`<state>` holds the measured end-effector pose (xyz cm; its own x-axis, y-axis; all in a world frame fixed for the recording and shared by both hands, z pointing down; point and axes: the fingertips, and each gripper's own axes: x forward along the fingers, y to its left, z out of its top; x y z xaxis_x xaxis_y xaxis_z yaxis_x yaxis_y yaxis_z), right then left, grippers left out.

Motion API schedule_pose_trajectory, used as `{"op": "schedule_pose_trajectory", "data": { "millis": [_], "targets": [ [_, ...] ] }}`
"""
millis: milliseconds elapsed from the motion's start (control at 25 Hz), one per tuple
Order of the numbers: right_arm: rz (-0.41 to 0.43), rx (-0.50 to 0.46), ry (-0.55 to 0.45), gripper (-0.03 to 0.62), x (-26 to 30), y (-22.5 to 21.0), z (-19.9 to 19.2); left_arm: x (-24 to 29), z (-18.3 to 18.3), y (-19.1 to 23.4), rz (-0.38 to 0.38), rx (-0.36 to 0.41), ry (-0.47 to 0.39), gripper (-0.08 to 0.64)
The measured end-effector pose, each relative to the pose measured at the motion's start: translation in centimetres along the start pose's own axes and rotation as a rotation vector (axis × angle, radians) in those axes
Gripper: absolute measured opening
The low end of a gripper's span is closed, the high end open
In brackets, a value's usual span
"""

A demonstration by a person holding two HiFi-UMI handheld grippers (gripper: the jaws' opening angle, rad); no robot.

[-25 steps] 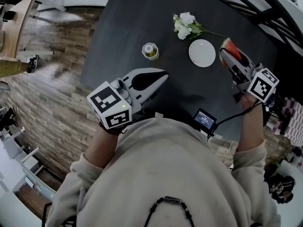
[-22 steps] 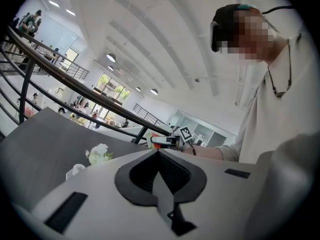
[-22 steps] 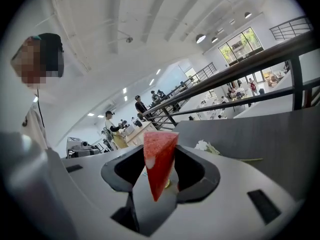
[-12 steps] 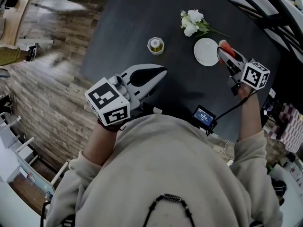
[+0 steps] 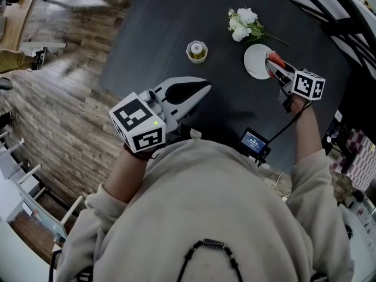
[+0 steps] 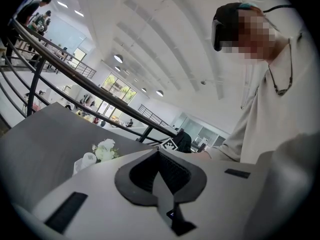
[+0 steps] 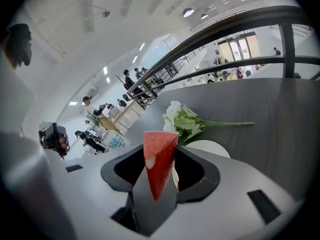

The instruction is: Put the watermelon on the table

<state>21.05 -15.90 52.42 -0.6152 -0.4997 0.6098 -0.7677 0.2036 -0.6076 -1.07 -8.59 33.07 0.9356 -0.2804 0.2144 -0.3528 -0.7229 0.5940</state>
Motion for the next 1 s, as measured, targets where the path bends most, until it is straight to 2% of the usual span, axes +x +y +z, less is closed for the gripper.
{"op": "schedule_pose_trajectory", "data": {
  "millis": [680, 840, 1000],
  "targets": [
    [-0.089, -0.027, 0.150, 0.197, 4.2, -4.2, -2.9, 0.3, -1.7, 0.5, 0.006, -0.023, 0.026, -0.003],
    [-0.141, -0.018, 0.183, 0.198, 4.9, -5.7, -3.6, 0.2, -1.9, 0.7, 0.014, -0.030, 0.019, -0.003],
    [-0.229, -0.103, 0.265, 0.197, 6.0, -6.9, -5.0, 0.1, -2.2, 0.8, 0.017, -0.039, 0.025, -0.003]
  ]
}}
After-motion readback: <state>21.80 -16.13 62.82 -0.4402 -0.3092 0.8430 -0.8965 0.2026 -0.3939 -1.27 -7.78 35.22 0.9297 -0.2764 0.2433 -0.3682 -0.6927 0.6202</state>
